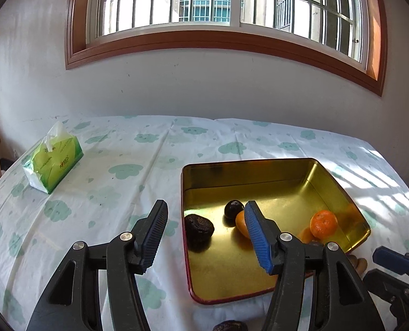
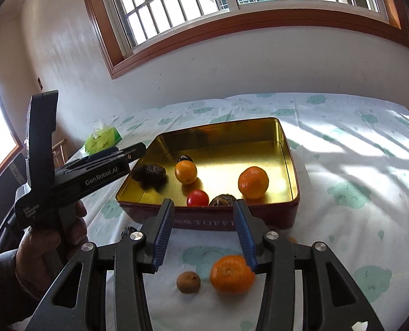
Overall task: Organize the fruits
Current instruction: 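Grasp a small brown round fruit beside the tin with the right tool, then grasp the wrinkled dark passion fruit with the left tool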
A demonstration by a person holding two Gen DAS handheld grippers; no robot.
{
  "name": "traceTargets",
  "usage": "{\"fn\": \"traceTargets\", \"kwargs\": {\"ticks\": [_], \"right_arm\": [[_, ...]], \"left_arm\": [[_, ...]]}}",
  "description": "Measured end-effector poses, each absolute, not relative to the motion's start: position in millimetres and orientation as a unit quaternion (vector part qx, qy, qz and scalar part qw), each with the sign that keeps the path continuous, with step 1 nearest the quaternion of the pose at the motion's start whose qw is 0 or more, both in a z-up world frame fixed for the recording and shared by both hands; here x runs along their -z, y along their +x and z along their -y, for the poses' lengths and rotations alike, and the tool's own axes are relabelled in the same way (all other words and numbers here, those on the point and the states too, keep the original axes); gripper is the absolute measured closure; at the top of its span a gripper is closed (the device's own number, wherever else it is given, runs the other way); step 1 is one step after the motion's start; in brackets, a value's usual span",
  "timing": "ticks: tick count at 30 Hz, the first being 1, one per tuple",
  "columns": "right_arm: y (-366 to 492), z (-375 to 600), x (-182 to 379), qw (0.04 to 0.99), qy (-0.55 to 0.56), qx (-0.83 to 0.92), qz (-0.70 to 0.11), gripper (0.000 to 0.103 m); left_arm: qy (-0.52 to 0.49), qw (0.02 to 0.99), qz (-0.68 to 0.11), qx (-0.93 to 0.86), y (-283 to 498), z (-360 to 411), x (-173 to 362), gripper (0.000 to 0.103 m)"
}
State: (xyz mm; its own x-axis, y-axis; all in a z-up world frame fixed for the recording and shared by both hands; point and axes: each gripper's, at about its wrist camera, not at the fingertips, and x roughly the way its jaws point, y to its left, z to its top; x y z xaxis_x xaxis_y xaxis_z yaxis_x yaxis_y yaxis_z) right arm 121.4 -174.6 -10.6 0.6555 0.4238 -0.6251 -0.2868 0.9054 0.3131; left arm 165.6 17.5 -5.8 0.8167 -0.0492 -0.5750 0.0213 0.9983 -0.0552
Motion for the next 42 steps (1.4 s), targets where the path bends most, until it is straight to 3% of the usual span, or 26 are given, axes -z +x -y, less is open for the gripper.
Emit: {"fn": "traceTargets", "kwargs": {"ticks": [7,17,19,22,24,32,42], "right_arm": [[85.6,162.6,35.3,0.884,0.081,-0.229,-0.399,0.06],[99.1,142.6,54.7,0.871,0.046,-0.228,-0.432,0.06],[103.1,138.0,57.6,0.87,0.034,-0.223,-0.439,0.062],[108.0,134.5,61.4,0.866,0.024,-0.217,-0.449,0.078],[106.4,137.2,60.7,0.869,0.027,-0.211,-0.447,0.081],[71.6,205.3,43.7,0.898,0.094,-0.14,-0.406,0.081],[86.4,273.3,55.2,0.897,0.111,-0.051,-0.426,0.081]], "left_arm": [[-0.05,0.948,-0.313,0.017,122.0,-38.2,18.7,0.043],[-0.076,0.935,-0.344,0.044,98.5,-48.7,50.2,0.043],[-0.084,0.935,-0.342,0.052,97.7,-51.5,50.4,0.043],[-0.084,0.931,-0.35,0.061,96.4,-51.6,52.7,0.043],[-0.085,0.93,-0.351,0.066,93.9,-51.9,53.2,0.043],[-0.054,0.927,-0.359,0.095,87.1,-39.9,53.2,0.043],[-0.011,0.916,-0.384,0.12,101.3,-11.3,58.1,0.043]]}}
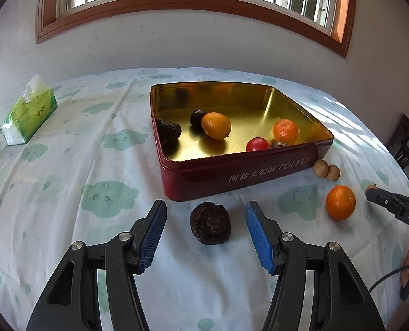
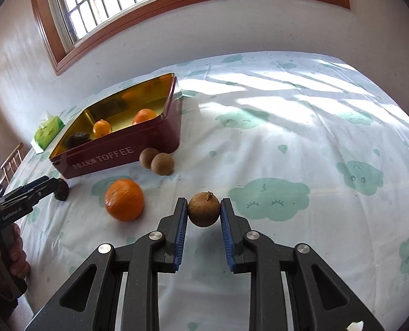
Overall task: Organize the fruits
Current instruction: 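Grasp the wrinkled dark passion fruit with the left tool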
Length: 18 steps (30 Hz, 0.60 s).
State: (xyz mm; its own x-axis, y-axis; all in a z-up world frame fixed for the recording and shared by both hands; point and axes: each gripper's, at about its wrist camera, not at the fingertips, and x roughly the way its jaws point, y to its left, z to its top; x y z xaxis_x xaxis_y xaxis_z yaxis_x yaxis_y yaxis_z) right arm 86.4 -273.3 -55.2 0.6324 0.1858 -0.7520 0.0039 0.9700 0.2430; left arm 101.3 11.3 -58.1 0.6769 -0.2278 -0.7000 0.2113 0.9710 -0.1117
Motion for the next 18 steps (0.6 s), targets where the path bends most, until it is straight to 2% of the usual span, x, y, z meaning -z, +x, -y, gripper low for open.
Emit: {"fn": "traceTargets", "kwargs": {"ticks": [7,9,11,12,18], "right_arm": [[99.6,273.1,60.2,0.892,0.115,-0.04,-0.436,0.081],[103.1,271.8,61.6,0.89,0.116,-0.038,-0.439,0.081],[104.8,270.8,62.5,0.888,0.117,-0.037,-0.443,0.081],[105.1,271.1,62.4,0.888,0.119,-0.037,-0.442,0.081],[105.7,273.1,63.2,0.888,0.123,-0.037,-0.442,0.081]], "left_arm": [[-0.007,0.906,-0.405,0.126,112.0,-5.7,66.6,0.043],[-0.016,0.898,-0.42,0.132,116.8,-6.8,71.4,0.049],[-0.023,0.895,-0.426,0.133,118.1,-7.8,72.9,0.068],[-0.024,0.893,-0.429,0.136,118.3,-7.9,73.5,0.07],[-0.038,0.907,-0.405,0.107,106.2,-9.7,66.4,0.071]]}}
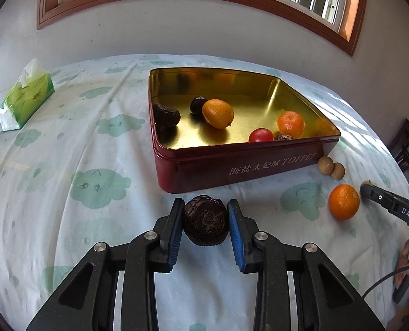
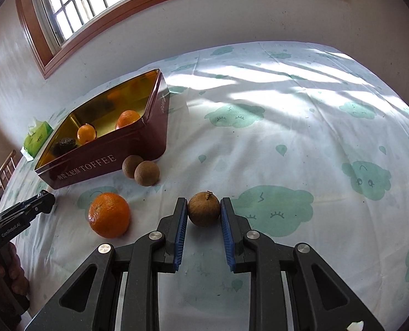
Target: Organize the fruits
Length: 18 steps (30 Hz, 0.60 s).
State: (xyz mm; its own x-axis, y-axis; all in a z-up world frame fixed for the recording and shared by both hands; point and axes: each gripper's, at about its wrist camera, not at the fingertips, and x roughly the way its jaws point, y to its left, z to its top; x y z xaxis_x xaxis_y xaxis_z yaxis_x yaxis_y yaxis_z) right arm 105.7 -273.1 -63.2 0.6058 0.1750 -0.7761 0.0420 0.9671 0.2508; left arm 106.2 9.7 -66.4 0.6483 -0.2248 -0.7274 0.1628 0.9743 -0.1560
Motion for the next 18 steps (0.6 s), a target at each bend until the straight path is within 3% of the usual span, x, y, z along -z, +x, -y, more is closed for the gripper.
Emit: {"fn": "traceTargets", "kwargs": {"ticks": [18], "right_arm": [[106.6,271.0,62.1,0.888,0.119,-0.033,-0.443,0.081]], "left_arm": [[-0.058,0.922,-0.383,-0.005,91.3,-19.1,62.1,0.07]]}}
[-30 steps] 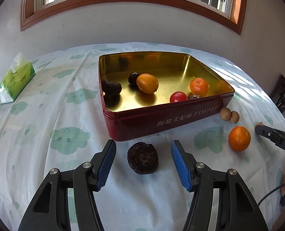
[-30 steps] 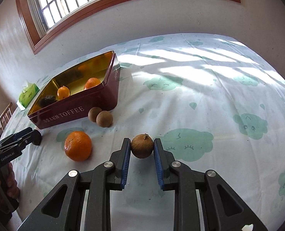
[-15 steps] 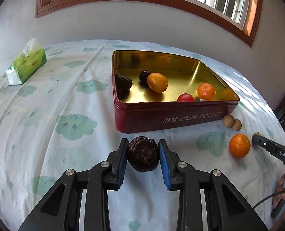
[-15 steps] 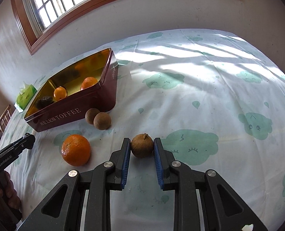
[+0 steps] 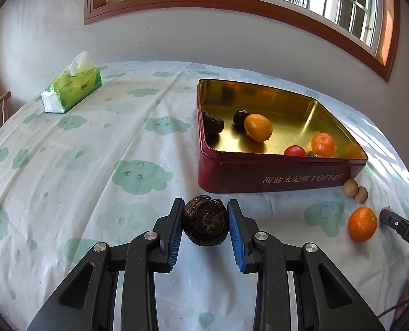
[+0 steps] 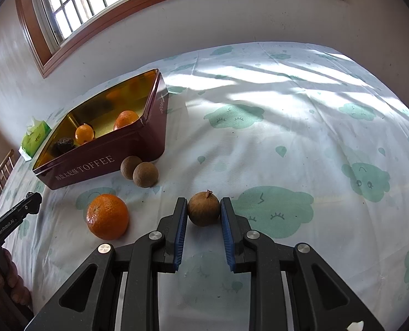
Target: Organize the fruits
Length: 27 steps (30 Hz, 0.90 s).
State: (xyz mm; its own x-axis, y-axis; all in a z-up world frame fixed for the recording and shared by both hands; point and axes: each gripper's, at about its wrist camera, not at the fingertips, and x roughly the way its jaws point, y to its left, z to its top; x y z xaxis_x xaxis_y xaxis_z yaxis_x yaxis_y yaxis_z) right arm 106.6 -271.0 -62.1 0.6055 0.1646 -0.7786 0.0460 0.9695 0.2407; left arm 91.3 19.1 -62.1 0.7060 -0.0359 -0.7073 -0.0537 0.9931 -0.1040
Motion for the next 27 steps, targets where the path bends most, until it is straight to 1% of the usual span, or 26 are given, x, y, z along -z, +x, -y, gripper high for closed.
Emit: {"fn": "traceTargets", "kwargs": {"ticks": [8,27], "right_arm": [[106.9,270.9,62.1,0.888,0.119,-0.034,-0.443,0.081],[107.0,271.1,62.3,0.888,0.12,-0.034,-0.443,0.081]], "left_arm": [[-0.034,0.926,-0.376,-0.013,88.9,-10.6,58.8,0.07],[-0.026,0.925,-0.378,-0.029,89.7,-9.6,59.1,0.07]]}}
